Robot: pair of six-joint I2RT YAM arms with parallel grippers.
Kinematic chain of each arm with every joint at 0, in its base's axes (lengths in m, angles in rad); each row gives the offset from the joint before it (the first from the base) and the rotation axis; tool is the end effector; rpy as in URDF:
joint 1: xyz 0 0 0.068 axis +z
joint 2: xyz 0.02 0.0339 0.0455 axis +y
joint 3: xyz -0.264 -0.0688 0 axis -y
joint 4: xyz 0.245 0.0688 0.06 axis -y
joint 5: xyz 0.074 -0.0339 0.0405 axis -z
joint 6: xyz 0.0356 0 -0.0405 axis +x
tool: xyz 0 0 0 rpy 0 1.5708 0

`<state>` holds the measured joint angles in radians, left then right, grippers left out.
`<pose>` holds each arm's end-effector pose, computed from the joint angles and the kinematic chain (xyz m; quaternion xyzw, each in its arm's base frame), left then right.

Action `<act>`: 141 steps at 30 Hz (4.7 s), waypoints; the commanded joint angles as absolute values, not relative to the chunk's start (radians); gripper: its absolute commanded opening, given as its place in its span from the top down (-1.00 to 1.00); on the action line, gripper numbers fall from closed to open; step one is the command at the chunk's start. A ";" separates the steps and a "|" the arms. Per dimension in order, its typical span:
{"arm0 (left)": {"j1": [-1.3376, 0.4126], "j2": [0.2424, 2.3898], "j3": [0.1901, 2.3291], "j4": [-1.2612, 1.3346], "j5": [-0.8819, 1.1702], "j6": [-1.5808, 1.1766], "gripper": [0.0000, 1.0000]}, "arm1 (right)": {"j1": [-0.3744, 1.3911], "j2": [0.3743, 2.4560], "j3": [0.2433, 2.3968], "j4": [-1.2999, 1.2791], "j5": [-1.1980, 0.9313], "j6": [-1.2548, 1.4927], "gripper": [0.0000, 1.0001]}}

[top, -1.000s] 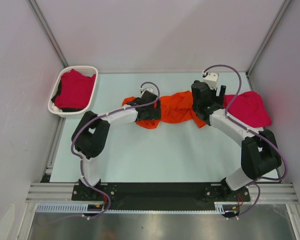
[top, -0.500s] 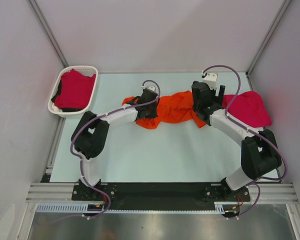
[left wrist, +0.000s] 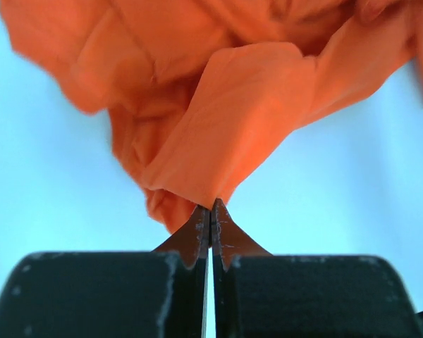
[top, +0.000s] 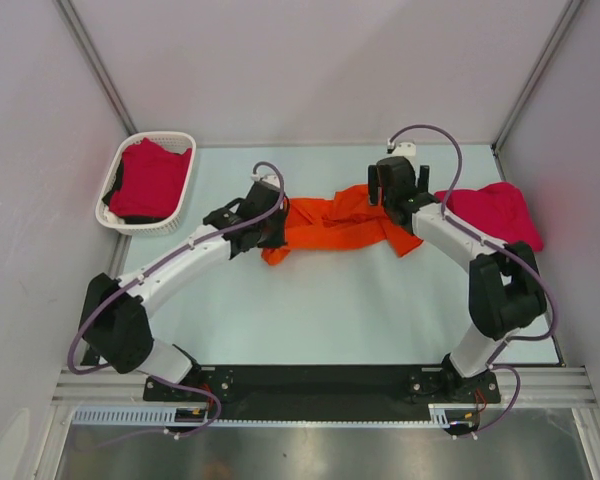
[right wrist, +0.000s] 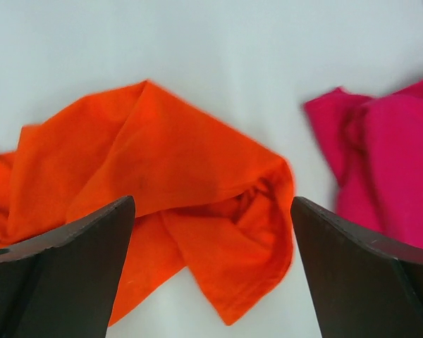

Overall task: Fold and stack the t-shirts
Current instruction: Flatten out the tshirt

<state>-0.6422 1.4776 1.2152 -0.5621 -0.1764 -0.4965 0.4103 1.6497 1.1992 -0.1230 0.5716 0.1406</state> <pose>0.2613 -0.1876 0.2907 0.0355 0.9274 -0.1267 0.3501 0.3514 0.1318 0.2676 0.0203 0.8531 -0.1135 0.5089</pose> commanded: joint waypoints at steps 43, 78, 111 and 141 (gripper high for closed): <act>-0.680 1.411 1.040 -0.753 -0.341 -0.586 -0.99 | 0.543 1.954 1.427 -0.334 0.236 0.015 -0.24; -0.529 1.980 1.420 -0.433 -0.175 -0.528 -0.21 | 0.563 2.046 1.448 -0.338 0.235 0.040 -0.12; -0.439 1.752 1.319 -0.430 -0.362 -0.505 1.00 | 0.586 1.763 1.158 0.106 0.491 0.086 1.00; -0.339 1.488 1.391 -0.512 -0.425 -0.454 1.00 | 0.558 1.433 1.011 0.311 0.660 0.026 1.00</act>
<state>-0.3462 1.6199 1.3281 -0.4938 -0.3779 -0.4854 0.5568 1.5730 1.0119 0.2081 0.6147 0.0505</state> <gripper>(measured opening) 0.008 0.021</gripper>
